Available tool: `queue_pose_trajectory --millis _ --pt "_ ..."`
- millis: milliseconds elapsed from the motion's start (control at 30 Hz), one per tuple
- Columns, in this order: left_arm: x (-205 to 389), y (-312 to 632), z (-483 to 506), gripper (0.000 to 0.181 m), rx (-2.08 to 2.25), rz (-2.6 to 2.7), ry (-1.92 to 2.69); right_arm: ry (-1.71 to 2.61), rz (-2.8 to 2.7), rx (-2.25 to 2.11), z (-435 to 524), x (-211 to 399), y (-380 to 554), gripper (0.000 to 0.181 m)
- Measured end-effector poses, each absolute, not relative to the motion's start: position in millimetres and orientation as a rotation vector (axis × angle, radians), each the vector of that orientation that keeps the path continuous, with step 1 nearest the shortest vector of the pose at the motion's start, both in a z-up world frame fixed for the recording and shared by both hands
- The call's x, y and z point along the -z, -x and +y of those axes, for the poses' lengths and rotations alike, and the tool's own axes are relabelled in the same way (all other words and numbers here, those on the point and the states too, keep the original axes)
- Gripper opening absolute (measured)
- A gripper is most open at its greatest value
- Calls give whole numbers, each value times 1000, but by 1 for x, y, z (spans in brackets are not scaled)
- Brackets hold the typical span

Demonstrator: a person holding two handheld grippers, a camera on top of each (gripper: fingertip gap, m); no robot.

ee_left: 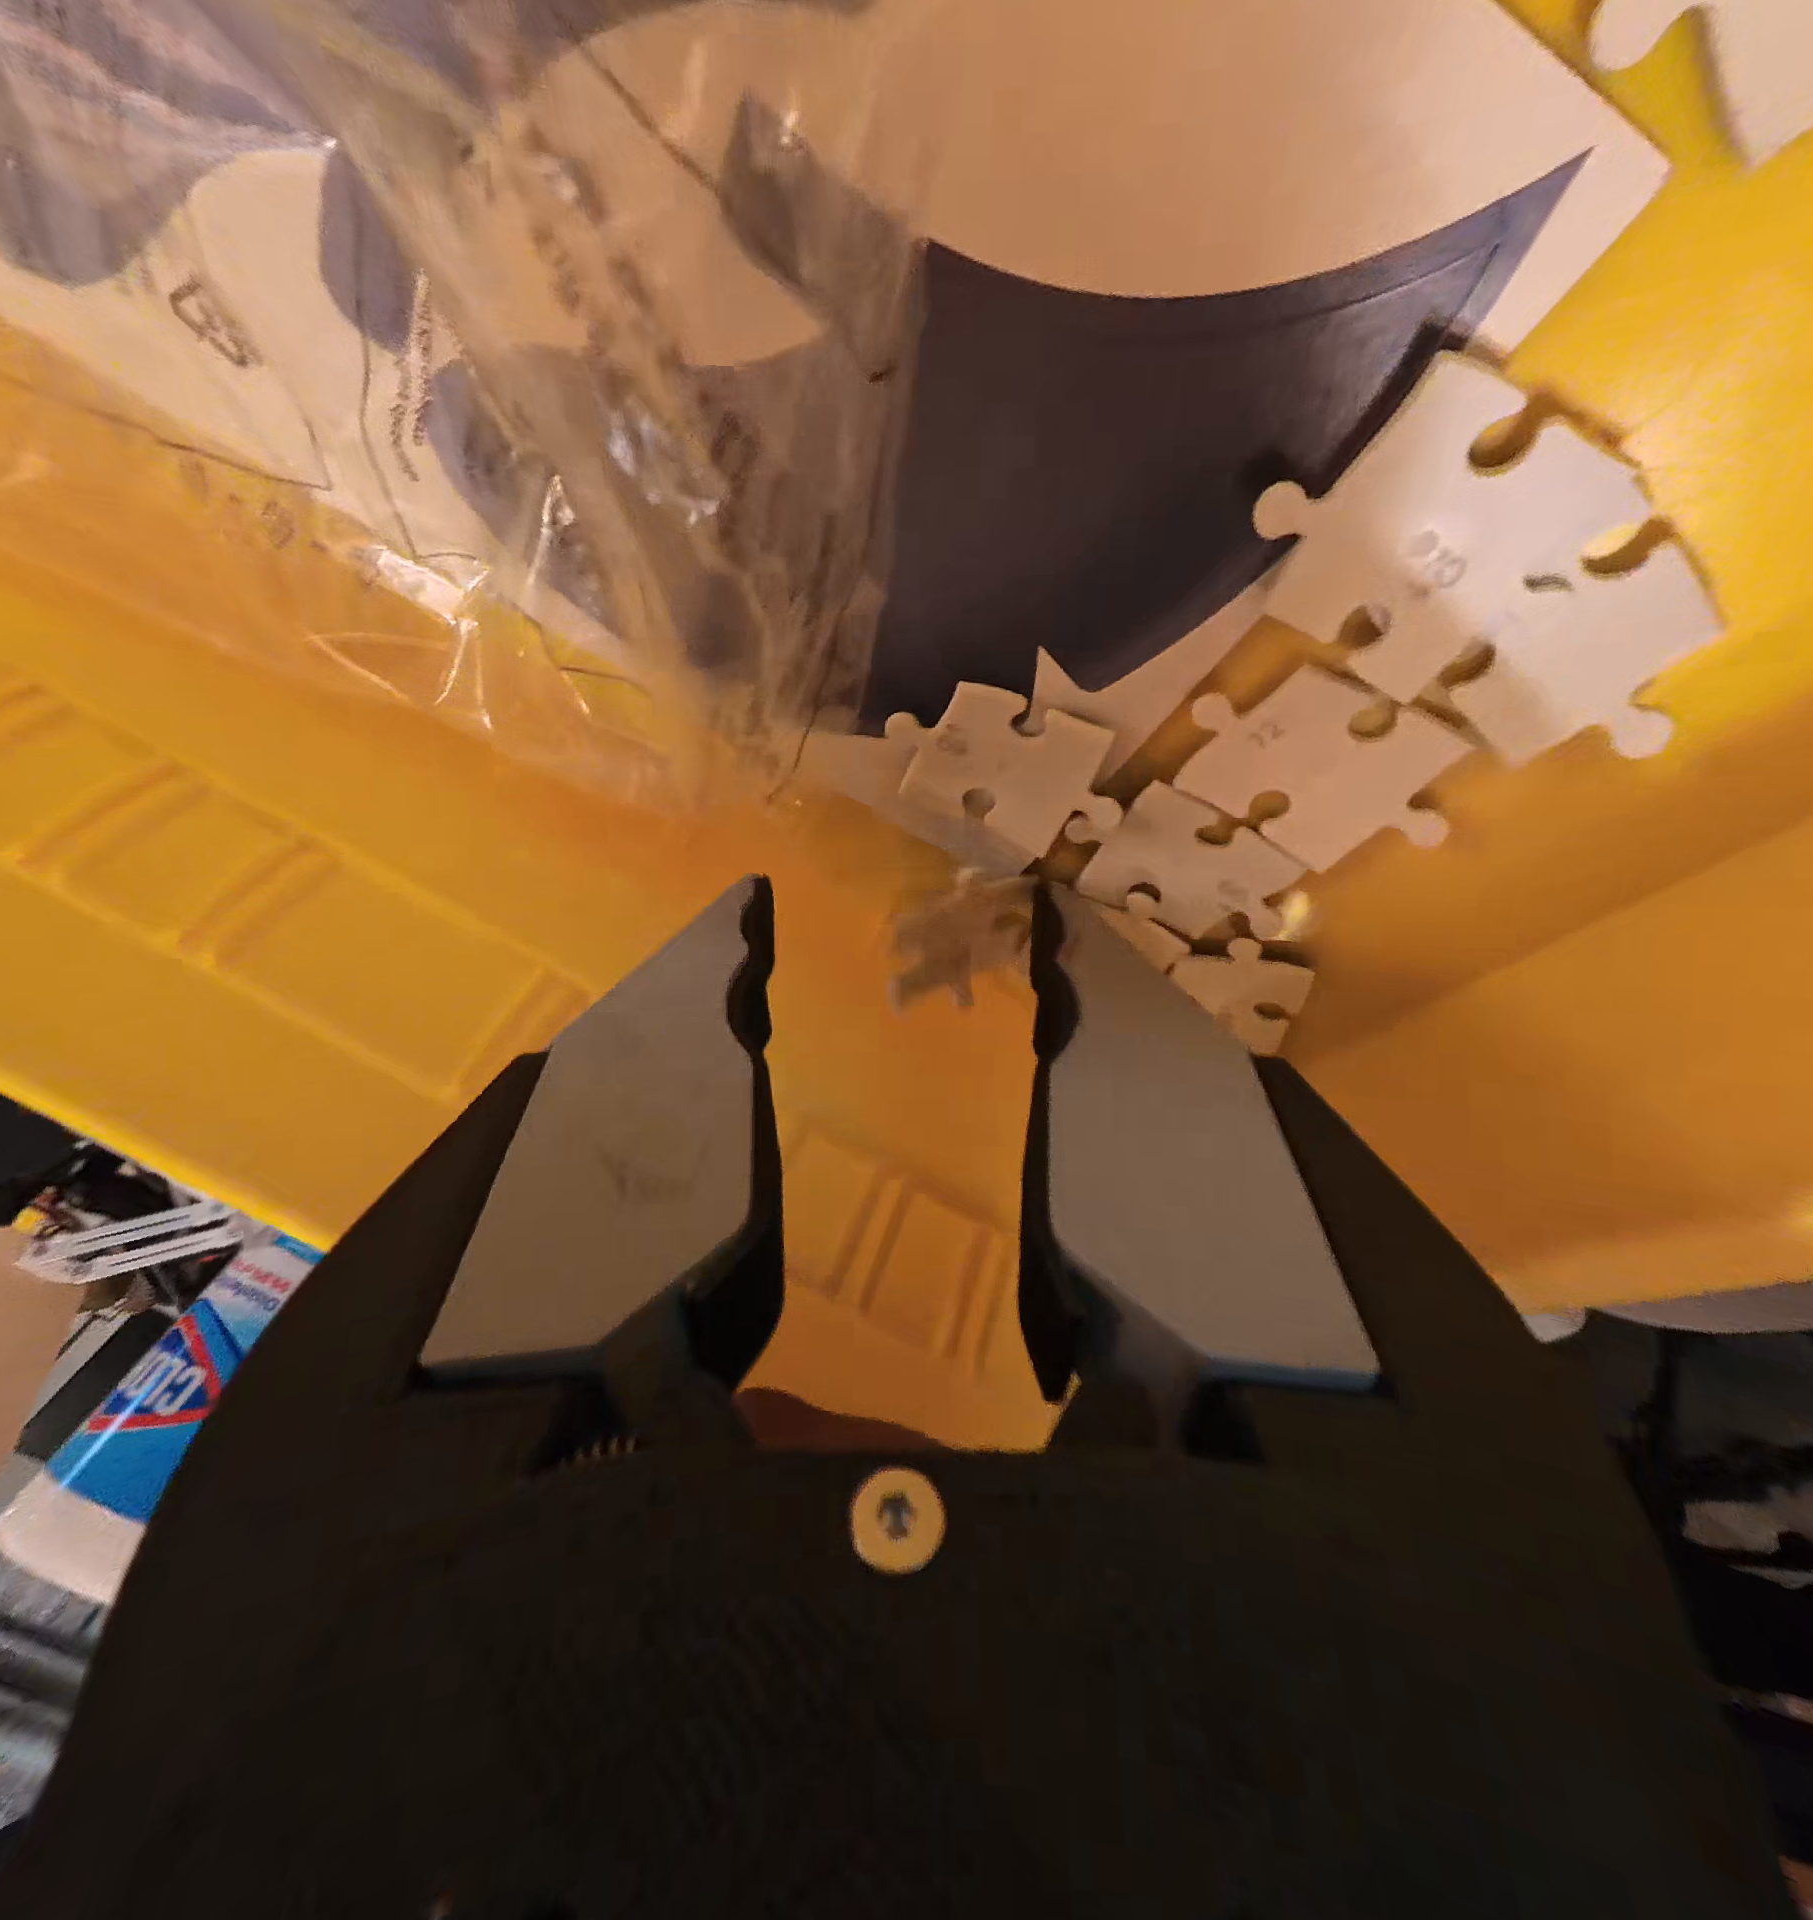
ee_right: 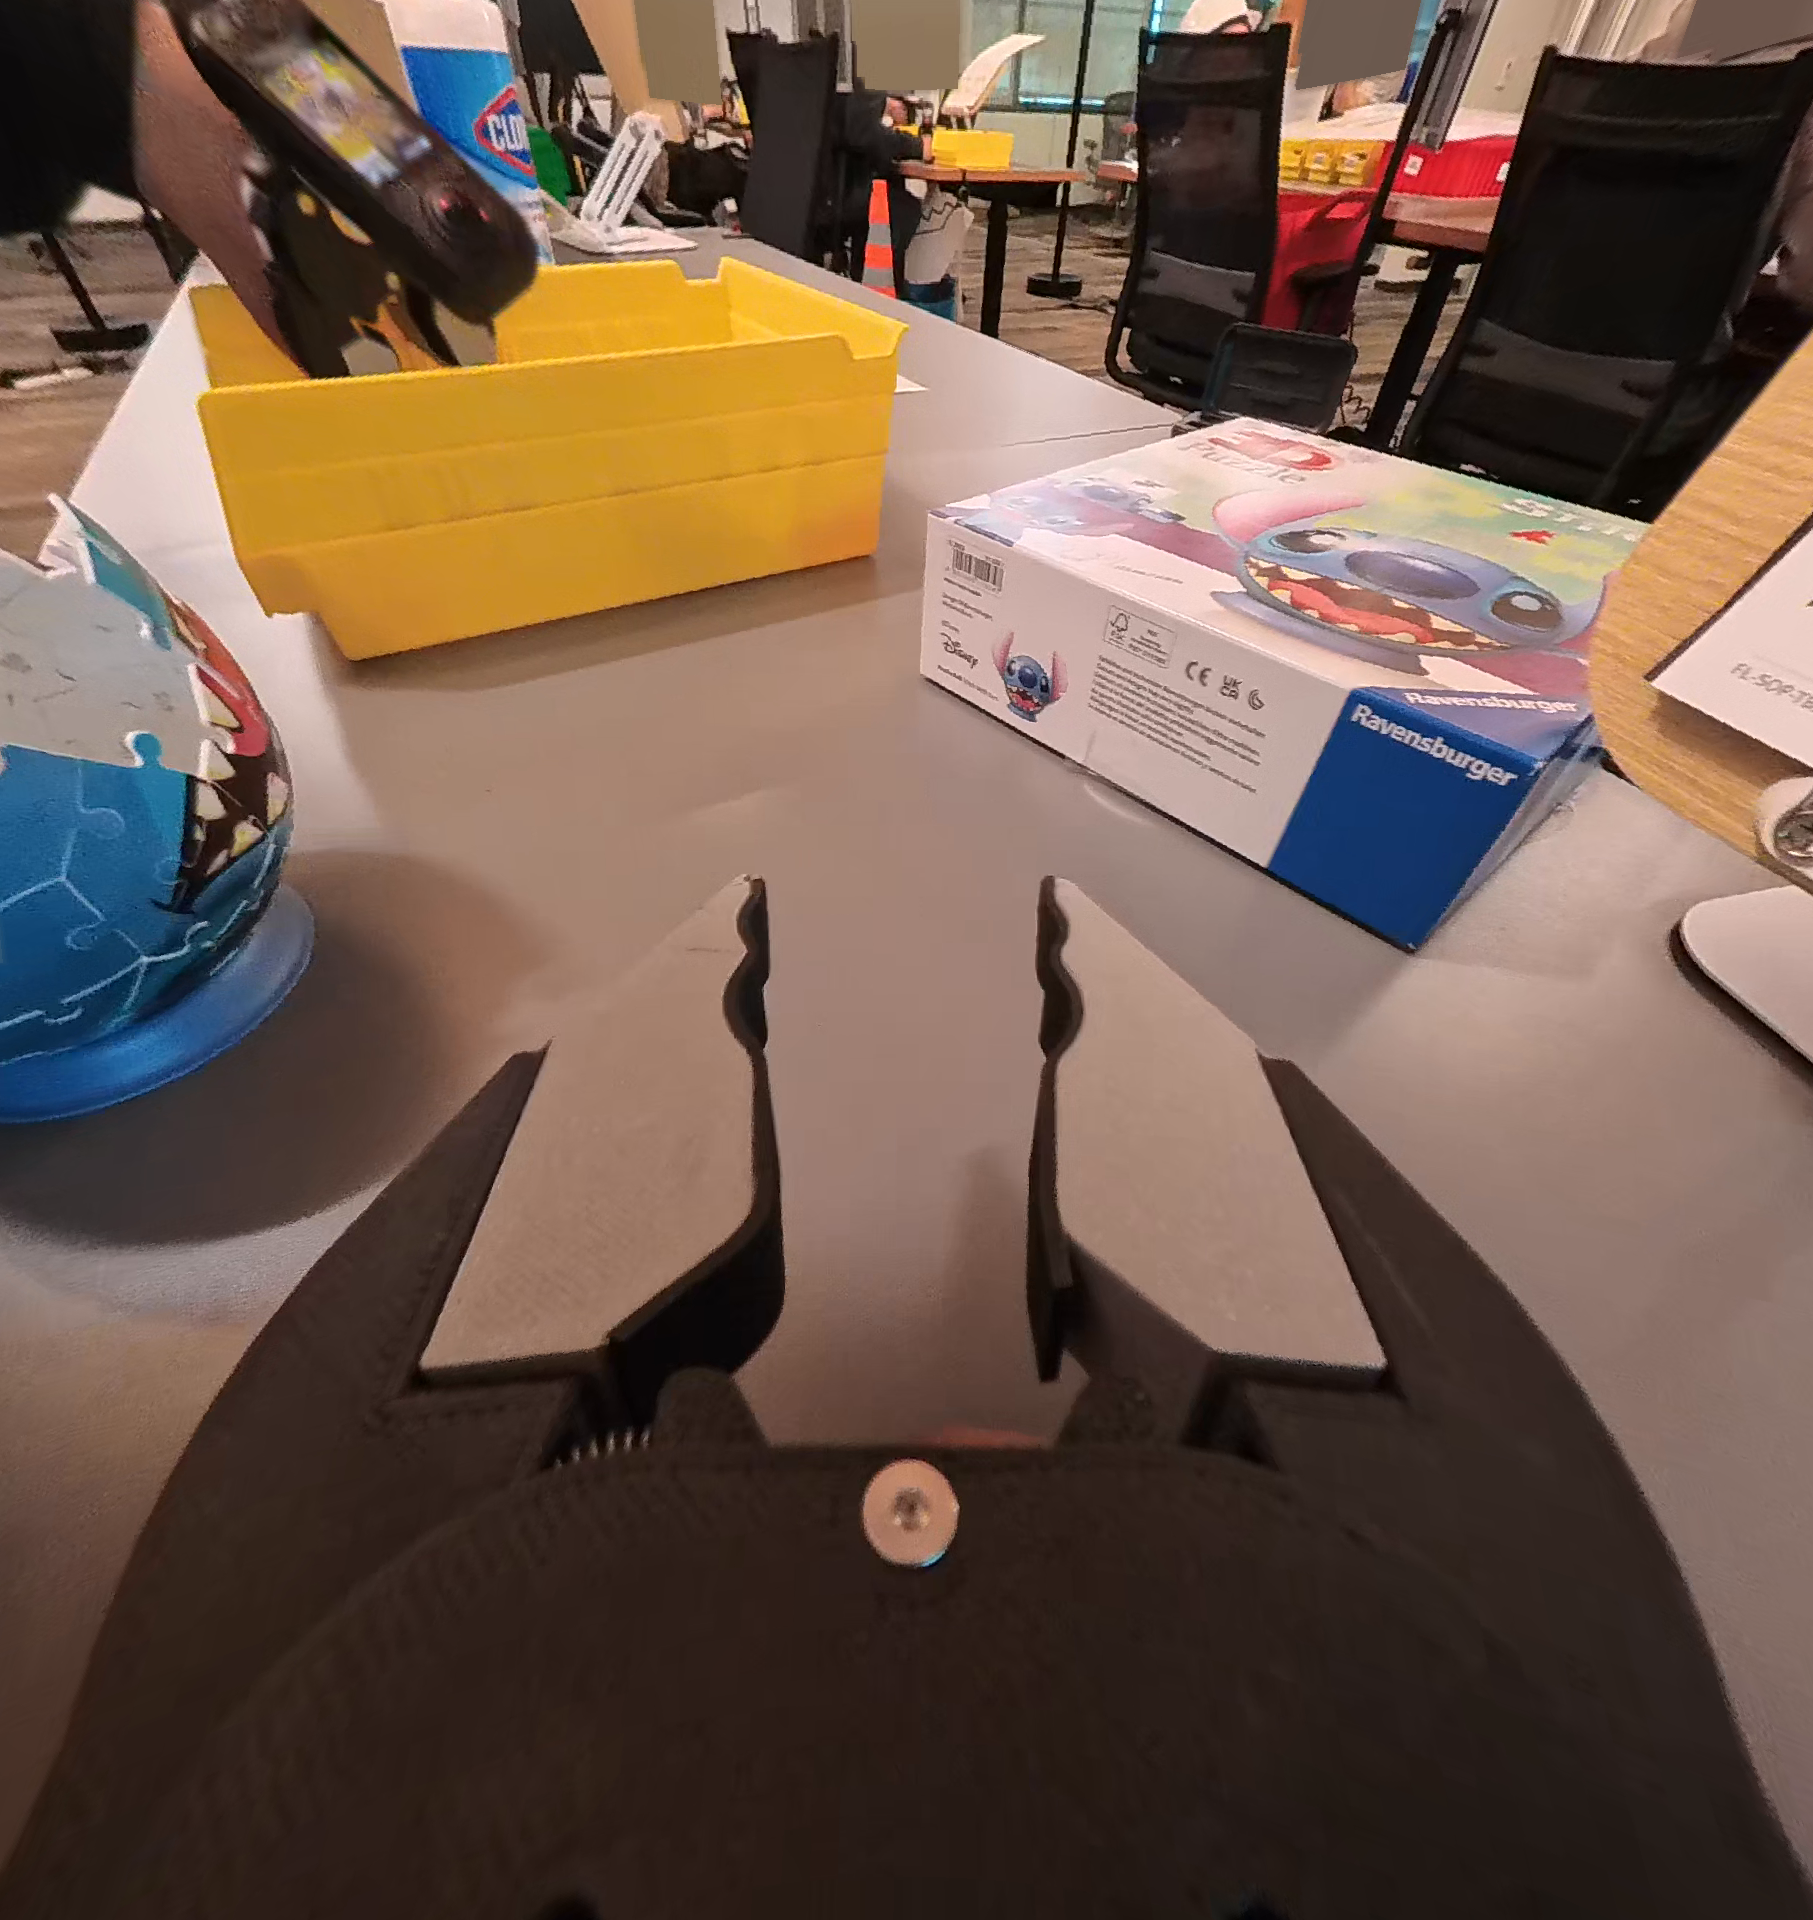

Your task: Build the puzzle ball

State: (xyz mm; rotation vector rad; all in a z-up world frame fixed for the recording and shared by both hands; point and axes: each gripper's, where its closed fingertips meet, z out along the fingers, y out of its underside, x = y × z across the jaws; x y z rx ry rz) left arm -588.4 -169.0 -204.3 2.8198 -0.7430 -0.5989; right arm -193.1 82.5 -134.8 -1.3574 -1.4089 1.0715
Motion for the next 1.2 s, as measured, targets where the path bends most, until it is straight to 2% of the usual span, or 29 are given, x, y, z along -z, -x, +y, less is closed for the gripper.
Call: queue_pose_trajectory --millis 267,433,467,533,767,933,1033,1200 --pt "206 597 -176 45 500 -697 -2763 1349 -1422 -1086 78 134 194 49" --pt "208 599 -184 35 462 -640 -2729 1343 -1428 -1084 76 134 194 48" --pt "210 593 -190 13 397 -620 -2724 1341 -1429 -1083 76 133 193 47" --pt "213 592 -196 0 400 -614 -2716 1339 -1429 -1084 76 133 193 47" --pt "208 601 -205 0 454 -585 -2714 1341 -1446 -1081 73 136 195 46" --pt "176 591 -191 0 482 -585 -2833 1339 -1434 -1079 76 133 194 46" --pt "148 558 -153 0 235 -426 -3164 1317 -1444 -1073 76 128 195 46" --pt "64 461 -75 0 -547 -504 -3616 1260 -1520 -1128 57 94 213 41"
